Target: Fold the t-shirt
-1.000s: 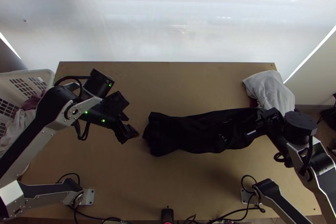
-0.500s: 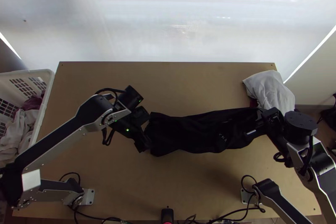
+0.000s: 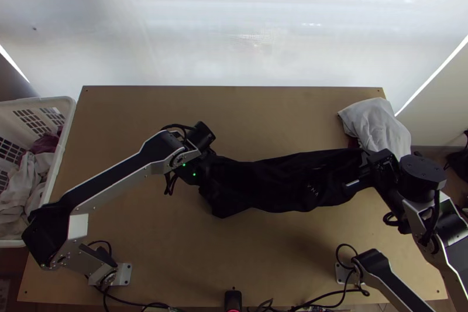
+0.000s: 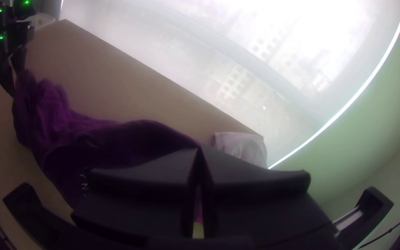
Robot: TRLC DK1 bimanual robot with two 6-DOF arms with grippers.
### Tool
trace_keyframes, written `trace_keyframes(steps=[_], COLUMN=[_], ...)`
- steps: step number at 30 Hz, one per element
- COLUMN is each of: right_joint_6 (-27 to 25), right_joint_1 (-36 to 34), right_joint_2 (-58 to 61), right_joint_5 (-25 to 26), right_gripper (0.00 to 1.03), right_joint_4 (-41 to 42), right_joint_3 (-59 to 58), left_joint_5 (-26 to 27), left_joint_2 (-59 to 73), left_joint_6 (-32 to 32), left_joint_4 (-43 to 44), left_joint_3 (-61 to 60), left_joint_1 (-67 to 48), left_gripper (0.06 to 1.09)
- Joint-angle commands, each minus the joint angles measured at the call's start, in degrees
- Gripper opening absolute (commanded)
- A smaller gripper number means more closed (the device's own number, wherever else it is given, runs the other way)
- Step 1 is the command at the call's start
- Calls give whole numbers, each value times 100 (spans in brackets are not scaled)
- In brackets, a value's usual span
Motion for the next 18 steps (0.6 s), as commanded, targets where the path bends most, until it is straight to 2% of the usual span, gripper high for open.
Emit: trace_keyframes(steps=[1,6,9,12,18], right_joint_6=[-10,-10,-36,-36,-18], right_joint_1=[3,30,30,30,39], right_joint_2=[-13,5,5,-4,-13], right_joint_5=[16,16,16,16,16], right_gripper=[3,3,3,3,3], right_joint_4=[-25,-8,-17,-17,-8], right_joint_3=[-18,-18,-18,-62,-115], left_joint_5=[-246,-246,-246,-263,-193], left_joint_2=[80,71,-114,-272,-281], left_joint_6=[-153,-136,93,181,154], left_joint_4=[39,-49,-14,21,-242], left_joint_3=[-63,271,306,341,499], left_joint_1=[342,333,254,131,78], left_gripper=[84,84,85,92,92])
